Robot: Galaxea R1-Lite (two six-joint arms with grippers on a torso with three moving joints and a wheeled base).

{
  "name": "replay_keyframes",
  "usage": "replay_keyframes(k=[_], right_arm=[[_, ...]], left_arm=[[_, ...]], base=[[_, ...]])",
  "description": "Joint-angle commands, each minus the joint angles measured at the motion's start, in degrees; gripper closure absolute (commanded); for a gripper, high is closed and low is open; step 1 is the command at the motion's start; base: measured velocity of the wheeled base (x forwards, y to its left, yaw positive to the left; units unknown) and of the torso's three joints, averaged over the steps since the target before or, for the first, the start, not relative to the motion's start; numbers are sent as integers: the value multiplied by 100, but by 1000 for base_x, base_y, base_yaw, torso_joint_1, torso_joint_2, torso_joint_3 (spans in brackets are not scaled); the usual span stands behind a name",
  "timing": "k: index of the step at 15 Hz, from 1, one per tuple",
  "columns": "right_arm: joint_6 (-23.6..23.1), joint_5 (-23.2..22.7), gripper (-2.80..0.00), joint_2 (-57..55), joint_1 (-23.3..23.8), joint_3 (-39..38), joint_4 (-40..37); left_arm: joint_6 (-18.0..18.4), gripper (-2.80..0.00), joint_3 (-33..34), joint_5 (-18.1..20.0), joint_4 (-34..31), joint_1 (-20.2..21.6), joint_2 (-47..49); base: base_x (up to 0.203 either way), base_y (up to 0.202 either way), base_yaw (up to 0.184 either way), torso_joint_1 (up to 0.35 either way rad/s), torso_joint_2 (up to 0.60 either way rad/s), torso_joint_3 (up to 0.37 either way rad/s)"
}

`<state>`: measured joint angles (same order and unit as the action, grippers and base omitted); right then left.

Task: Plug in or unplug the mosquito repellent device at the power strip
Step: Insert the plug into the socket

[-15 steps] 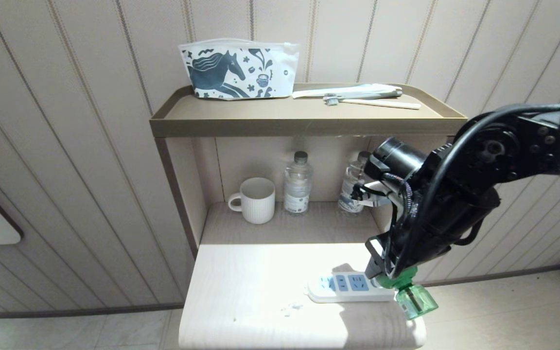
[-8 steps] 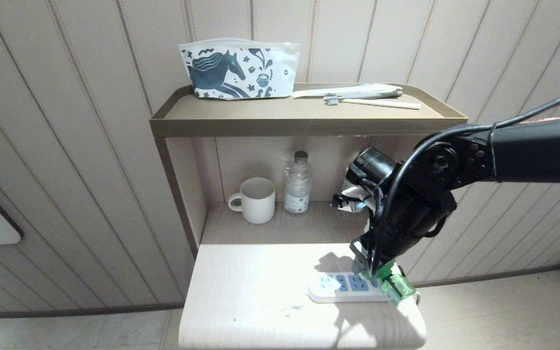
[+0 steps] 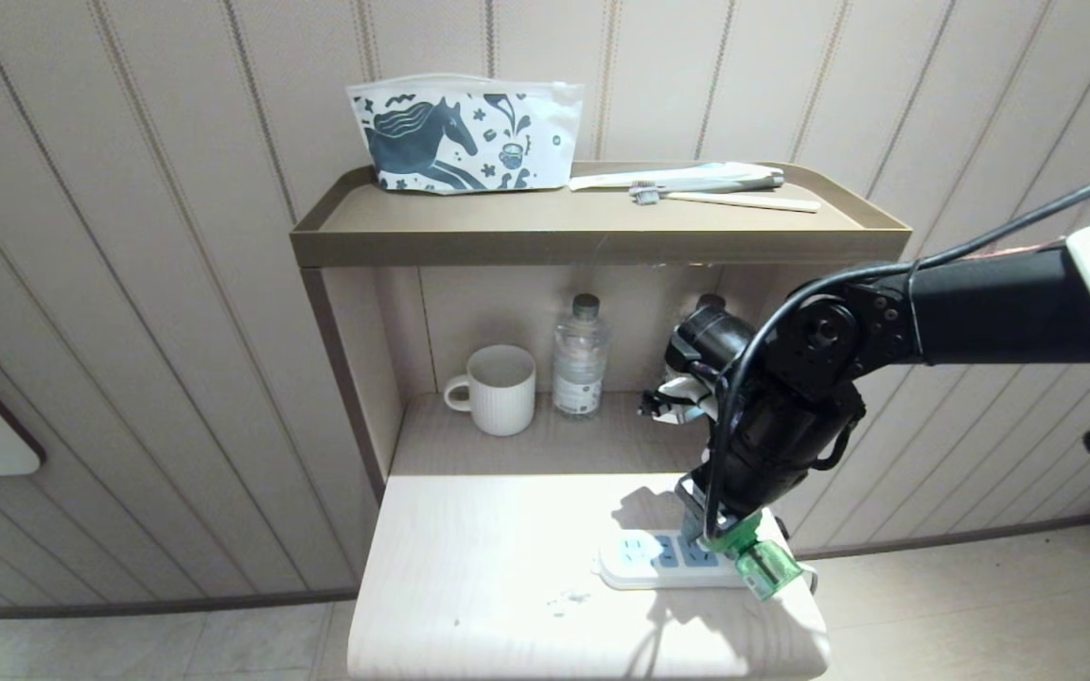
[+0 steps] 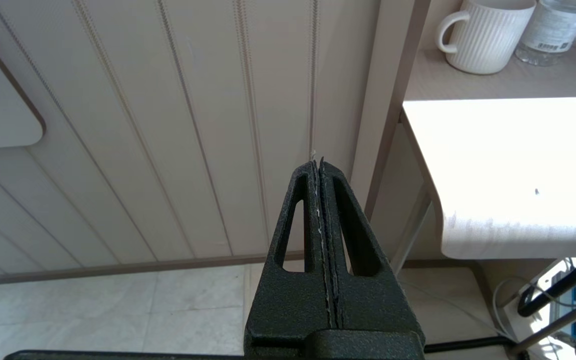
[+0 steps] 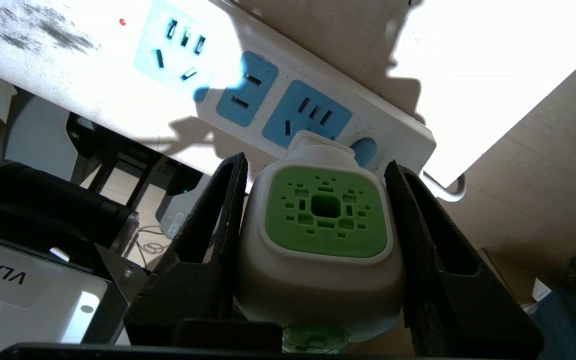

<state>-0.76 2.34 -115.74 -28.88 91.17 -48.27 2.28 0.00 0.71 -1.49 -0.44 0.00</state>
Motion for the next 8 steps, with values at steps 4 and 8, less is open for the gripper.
replay_keyframes(k=[4,8], right_arm=[[6,-6,0,-86,-44,50,-28],[15,-6,0,-151,-56,99,-25]], left_arm=[[-7,0,0,0,-1,0,9],[1,0,0,0,-1,0,9]], base=[[0,0,0,0,0,0],[0,0,0,0,0,0]])
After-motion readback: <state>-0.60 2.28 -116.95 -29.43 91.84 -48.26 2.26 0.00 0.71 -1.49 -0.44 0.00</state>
